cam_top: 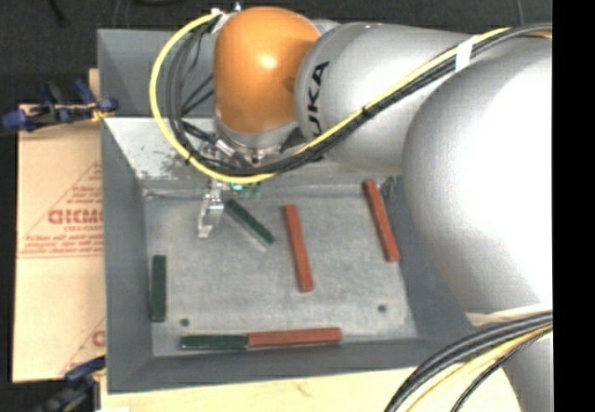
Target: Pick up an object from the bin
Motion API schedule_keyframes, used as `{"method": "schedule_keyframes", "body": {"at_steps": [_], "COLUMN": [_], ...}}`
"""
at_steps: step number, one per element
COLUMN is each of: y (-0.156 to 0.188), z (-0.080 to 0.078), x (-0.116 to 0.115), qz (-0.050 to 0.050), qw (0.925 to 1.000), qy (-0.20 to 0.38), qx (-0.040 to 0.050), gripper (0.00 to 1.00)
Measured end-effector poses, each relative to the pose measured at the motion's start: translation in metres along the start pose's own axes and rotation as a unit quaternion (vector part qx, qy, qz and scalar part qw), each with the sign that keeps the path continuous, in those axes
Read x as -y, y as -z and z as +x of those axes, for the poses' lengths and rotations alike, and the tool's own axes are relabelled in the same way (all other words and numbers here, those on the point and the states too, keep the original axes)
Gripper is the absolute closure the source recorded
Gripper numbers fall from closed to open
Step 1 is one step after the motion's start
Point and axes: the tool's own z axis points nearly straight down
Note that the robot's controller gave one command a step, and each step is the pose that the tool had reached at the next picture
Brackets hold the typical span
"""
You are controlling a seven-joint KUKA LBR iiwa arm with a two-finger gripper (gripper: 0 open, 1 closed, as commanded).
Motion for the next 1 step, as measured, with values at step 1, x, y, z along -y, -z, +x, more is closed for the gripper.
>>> {"method": "schedule_keyframes", "body": {"at_steps": [1], "y": [-0.0447], "z": [-0.0146], "x": [0.0416], "qz": [0.000], "qw": [0.9999], "qy": [0.010], "qx": [0.0028], "gripper": [0.00]}}
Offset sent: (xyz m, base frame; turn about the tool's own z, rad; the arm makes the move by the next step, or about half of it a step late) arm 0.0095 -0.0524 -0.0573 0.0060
